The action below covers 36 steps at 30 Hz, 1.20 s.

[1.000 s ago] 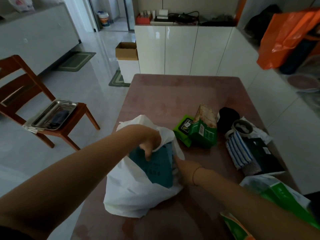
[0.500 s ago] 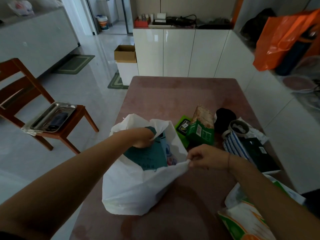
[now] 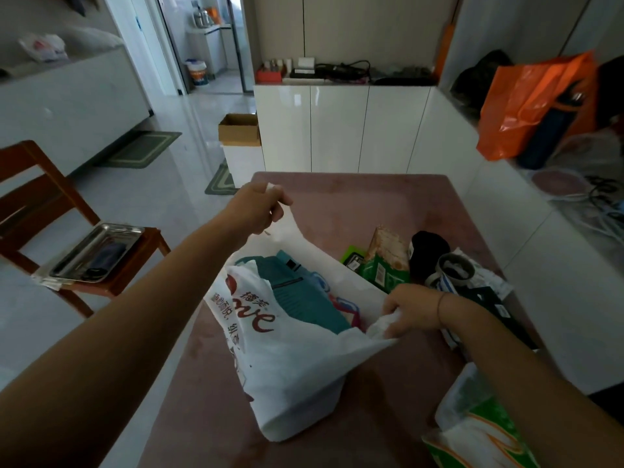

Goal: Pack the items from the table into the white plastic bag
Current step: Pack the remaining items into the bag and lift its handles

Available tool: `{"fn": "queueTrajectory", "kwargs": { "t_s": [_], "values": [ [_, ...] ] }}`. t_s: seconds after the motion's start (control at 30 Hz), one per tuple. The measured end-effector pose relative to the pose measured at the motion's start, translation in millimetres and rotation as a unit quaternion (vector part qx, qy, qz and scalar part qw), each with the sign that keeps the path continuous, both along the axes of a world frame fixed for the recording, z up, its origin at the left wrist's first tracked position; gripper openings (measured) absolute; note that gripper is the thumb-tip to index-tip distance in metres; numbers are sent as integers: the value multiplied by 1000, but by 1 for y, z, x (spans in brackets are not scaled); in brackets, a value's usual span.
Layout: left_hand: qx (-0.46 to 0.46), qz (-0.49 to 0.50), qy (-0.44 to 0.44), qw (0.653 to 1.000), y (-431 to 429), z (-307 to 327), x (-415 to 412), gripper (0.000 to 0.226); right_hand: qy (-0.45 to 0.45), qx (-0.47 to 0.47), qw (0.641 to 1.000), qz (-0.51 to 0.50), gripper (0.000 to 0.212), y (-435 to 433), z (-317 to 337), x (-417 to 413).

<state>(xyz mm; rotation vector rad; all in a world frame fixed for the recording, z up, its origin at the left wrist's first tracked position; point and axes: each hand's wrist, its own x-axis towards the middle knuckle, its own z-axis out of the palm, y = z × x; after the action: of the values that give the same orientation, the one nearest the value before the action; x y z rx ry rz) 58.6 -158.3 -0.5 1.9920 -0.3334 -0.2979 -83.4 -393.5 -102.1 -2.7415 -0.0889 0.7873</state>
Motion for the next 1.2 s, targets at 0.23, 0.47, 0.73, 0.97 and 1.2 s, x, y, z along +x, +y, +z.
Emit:
{"fn": "queueTrajectory", "kwargs": {
  "t_s": [0.23,0.47,0.73,0.97,1.2],
  "values": [
    [121,-17,-38,992,8,-2,0,21,-175,246,939,-162,49,-22,26,9],
    [-131,-3,144,981,47,48,-10,30,-177,663,695,-217,14,-26,19,21],
    [-162,-6,234,958,51,23,-32,29,-173,706,615,-307,63,-21,23,35],
    [-89,1,231,969,42,-15,-35,32,-275,372,861,-209,45,9,49,21],
    [-144,-32,257,955,59,-3,-32,32,-218,239,946,-18,48,110,21,-1]
  ]
}}
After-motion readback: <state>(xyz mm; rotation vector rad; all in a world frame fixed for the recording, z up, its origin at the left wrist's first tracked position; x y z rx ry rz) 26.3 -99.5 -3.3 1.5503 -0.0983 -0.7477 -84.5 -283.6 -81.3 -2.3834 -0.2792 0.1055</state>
